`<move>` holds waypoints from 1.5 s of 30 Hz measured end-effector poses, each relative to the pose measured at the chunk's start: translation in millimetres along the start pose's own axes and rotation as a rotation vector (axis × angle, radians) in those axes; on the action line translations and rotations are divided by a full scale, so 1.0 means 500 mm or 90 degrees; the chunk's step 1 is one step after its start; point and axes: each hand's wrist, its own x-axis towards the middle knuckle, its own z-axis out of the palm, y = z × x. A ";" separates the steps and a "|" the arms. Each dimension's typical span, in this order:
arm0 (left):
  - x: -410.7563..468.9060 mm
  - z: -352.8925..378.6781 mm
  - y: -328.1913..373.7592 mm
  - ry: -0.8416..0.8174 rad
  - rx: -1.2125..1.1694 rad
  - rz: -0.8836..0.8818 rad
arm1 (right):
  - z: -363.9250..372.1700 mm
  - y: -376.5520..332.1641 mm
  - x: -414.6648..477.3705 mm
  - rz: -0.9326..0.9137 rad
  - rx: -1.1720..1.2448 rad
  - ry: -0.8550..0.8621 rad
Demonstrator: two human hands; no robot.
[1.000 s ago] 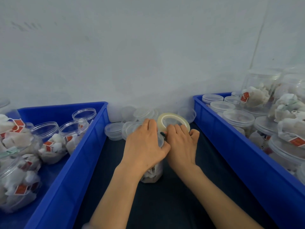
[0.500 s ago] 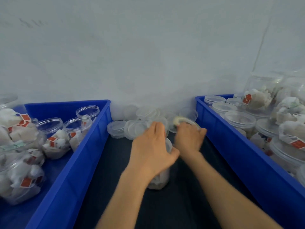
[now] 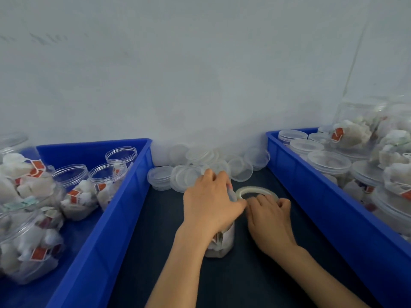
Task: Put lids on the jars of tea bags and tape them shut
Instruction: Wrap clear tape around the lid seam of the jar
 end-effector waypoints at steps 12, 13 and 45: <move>0.006 0.006 0.020 0.110 -0.078 -0.141 | 0.018 0.033 -0.017 -0.063 0.288 0.085; 0.000 0.007 0.014 0.129 -0.114 -0.138 | 0.011 0.023 -0.022 -0.080 0.402 0.114; -0.099 0.084 -0.089 0.024 -0.753 -0.218 | 0.028 -0.079 -0.064 -0.197 0.656 -0.030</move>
